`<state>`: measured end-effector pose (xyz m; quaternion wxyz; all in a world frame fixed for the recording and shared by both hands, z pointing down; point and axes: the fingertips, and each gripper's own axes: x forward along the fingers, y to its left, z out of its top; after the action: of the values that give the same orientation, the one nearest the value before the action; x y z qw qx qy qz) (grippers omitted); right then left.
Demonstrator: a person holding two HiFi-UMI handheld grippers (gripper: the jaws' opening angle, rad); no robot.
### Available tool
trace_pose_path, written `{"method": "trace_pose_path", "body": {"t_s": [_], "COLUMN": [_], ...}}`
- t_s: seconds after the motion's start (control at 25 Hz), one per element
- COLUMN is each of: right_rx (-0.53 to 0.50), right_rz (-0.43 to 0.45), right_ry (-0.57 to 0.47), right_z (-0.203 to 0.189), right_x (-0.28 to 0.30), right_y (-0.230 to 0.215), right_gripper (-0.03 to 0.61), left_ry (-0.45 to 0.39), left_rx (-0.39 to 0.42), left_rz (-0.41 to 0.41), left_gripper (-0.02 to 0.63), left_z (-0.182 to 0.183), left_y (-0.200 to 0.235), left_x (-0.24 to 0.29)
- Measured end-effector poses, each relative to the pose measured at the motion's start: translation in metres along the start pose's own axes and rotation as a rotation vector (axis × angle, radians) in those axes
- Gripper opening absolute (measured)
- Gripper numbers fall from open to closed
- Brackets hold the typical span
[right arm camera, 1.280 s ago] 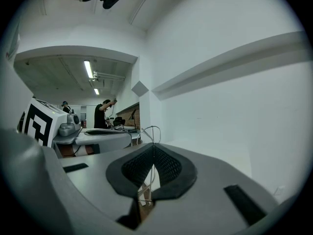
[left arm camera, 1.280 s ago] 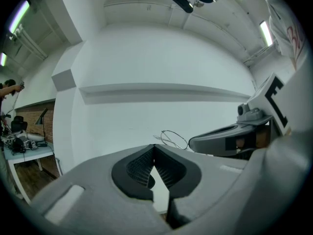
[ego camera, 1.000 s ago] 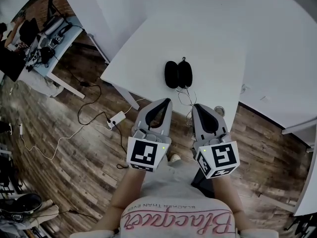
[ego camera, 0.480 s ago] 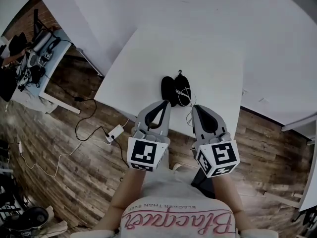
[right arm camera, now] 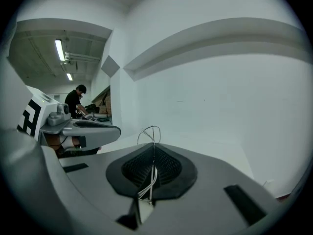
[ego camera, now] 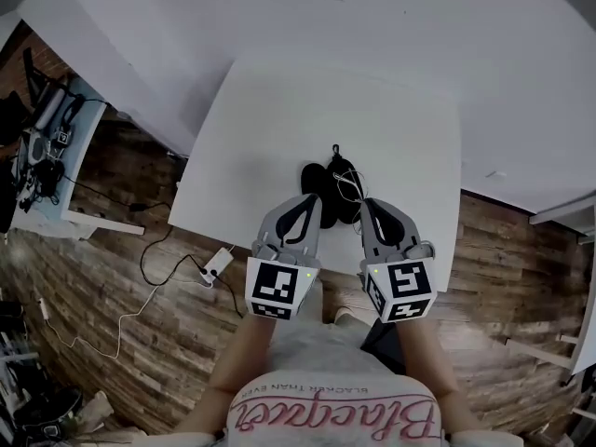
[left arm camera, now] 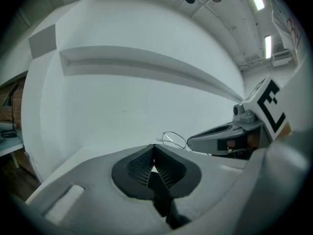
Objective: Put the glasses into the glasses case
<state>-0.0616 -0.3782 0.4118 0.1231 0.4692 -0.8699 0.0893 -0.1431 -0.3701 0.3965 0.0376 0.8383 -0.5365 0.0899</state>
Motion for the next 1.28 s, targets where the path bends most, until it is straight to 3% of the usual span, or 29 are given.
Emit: {"method": "trace_pose_path", "body": {"t_s": [0.48, 0.84, 1.28], "right_rx": [0.172, 0.203, 0.161], "right_rz": [-0.046, -0.104, -0.168], "right_ry": [0.229, 0.395, 0.485], "right_z": [-0.070, -0.113, -0.140], "right_x": [0.080, 0.111, 0.132], "right_y": [-0.025, -0.033, -0.042], "right_gripper": [0.014, 0.014, 0.014], "left_ry": [0.102, 0.149, 0.169], "left_rx": [-0.028, -0.056, -0.086], "left_rz": [-0.139, -0.198, -0.258], "left_gripper": [0.005, 0.005, 0.005], "left_z": [-0.057, -0.076, -0.087], "left_y": [0.026, 0.039, 0.045], "left_x": [0.055, 0.074, 0.078]}}
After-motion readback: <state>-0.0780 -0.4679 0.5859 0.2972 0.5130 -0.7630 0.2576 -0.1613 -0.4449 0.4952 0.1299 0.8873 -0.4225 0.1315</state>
